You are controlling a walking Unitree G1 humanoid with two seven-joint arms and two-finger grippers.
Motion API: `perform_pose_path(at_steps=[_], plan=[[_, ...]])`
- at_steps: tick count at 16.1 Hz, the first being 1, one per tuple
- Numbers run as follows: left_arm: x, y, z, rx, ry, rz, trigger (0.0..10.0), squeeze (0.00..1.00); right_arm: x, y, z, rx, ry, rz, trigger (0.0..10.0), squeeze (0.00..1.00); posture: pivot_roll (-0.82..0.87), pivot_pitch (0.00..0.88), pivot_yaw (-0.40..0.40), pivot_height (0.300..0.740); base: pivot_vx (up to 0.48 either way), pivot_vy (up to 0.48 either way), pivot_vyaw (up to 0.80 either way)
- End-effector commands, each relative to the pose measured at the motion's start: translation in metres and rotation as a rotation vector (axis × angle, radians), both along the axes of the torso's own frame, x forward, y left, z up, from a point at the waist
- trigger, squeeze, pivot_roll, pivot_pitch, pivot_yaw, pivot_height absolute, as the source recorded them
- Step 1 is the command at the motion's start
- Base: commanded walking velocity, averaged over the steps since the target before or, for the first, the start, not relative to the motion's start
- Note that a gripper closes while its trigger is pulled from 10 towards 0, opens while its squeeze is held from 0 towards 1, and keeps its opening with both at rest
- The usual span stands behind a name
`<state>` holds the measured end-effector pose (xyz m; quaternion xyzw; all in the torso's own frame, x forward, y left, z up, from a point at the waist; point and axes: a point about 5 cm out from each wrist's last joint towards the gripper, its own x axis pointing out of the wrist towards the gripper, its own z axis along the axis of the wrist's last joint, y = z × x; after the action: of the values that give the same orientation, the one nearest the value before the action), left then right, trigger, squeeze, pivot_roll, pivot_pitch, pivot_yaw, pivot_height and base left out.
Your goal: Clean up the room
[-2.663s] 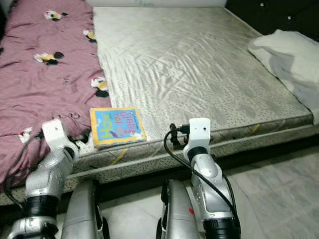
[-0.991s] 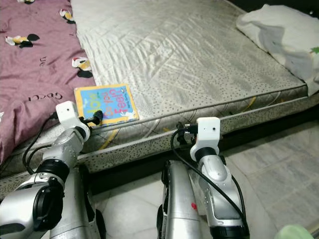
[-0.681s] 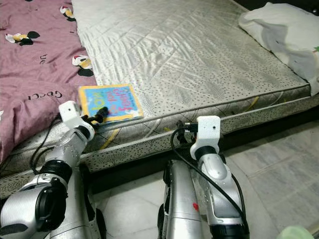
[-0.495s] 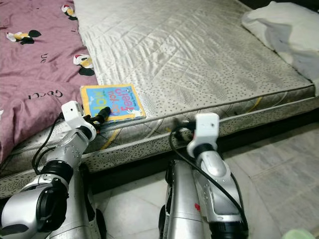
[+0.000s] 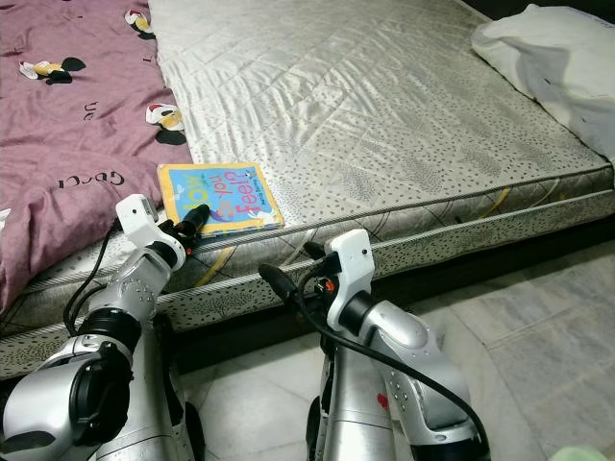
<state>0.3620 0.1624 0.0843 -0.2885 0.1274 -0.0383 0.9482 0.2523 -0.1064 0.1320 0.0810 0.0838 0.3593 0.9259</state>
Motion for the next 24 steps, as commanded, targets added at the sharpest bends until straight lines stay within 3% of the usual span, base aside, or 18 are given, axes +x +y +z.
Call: perform_pose_path(at_steps=[1, 4, 9, 14, 15, 16, 18, 20, 21, 23, 24], plan=[[-0.001, -0.005, -0.006, -0.003, 0.043, -0.013, 0.0, 0.00, 0.006, -0.006, 0.002, -0.024, -0.011, -0.039, 10.0, 0.00, -0.16, 0.034, -0.067, 0.442, 0.000, 0.000, 0.00], [0.001, -0.005, -0.001, -0.022, 0.022, -0.014, 0.0, 0.00, 0.021, -0.017, 0.000, -0.079, -0.040, -0.177, 10.0, 0.00, -0.15, 0.027, -0.063, 0.442, 0.000, 0.000, 0.00], [0.011, -0.009, 0.022, 0.017, -0.092, -0.031, 0.0, 0.00, 0.037, -0.017, -0.007, -0.109, -0.044, -0.276, 10.0, 0.00, -0.10, 0.000, -0.050, 0.442, 0.000, 0.000, 0.00], [0.028, -0.007, 0.075, 0.095, -0.340, -0.032, 0.0, 0.00, 0.052, -0.004, -0.005, -0.031, -0.053, -0.311, 10.0, 0.00, -0.06, 0.000, -0.030, 0.442, 0.000, 0.000, 0.00], [0.034, -0.004, 0.096, 0.121, -0.421, -0.045, 0.0, 0.00, 0.056, 0.001, 0.003, 0.103, -0.047, -0.316, 10.0, 0.00, -0.05, 0.000, -0.021, 0.442, 0.000, 0.000, 0.00], [0.036, -0.002, 0.104, 0.134, -0.452, -0.043, 0.0, 0.00, 0.058, 0.002, 0.006, 0.144, -0.043, -0.323, 10.0, 0.00, -0.04, 0.000, -0.018, 0.442, 0.000, 0.000, 0.00], [0.040, 0.005, 0.134, 0.198, -0.565, -0.018, 0.0, 0.00, 0.064, 0.005, 0.006, 0.125, -0.059, -0.343, 10.0, 0.00, -0.03, 0.000, -0.019, 0.442, 0.000, 0.000, 0.00], [0.038, 0.007, 0.152, 0.283, -0.657, -0.025, 0.0, 0.00, 0.068, 0.008, 0.008, 0.064, -0.123, -0.357, 10.0, 0.00, 0.00, 0.000, -0.027, 0.442, 0.000, 0.000, 0.00], [0.036, 0.008, 0.158, 0.320, -0.692, -0.026, 0.0, 0.00, 0.069, 0.010, 0.010, 0.088, -0.141, -0.331, 10.0, 0.00, 0.01, 0.000, -0.032, 0.442, 0.000, 0.000, 0.00], [0.026, 0.015, 0.165, 0.395, -0.757, 0.003, 0.0, 0.00, 0.074, 0.009, 0.013, 0.085, -0.156, -0.357, 10.0, 0.00, 0.02, 0.000, -0.039, 0.442, 0.000, 0.000, 0.00], [0.018, 0.019, 0.163, 0.435, -0.779, 0.026, 0.0, 0.00, 0.080, 0.002, 0.012, 0.038, -0.148, -0.417, 10.0, 0.00, 0.02, 0.000, -0.045, 0.442, 0.000, 0.000, 0.00]])
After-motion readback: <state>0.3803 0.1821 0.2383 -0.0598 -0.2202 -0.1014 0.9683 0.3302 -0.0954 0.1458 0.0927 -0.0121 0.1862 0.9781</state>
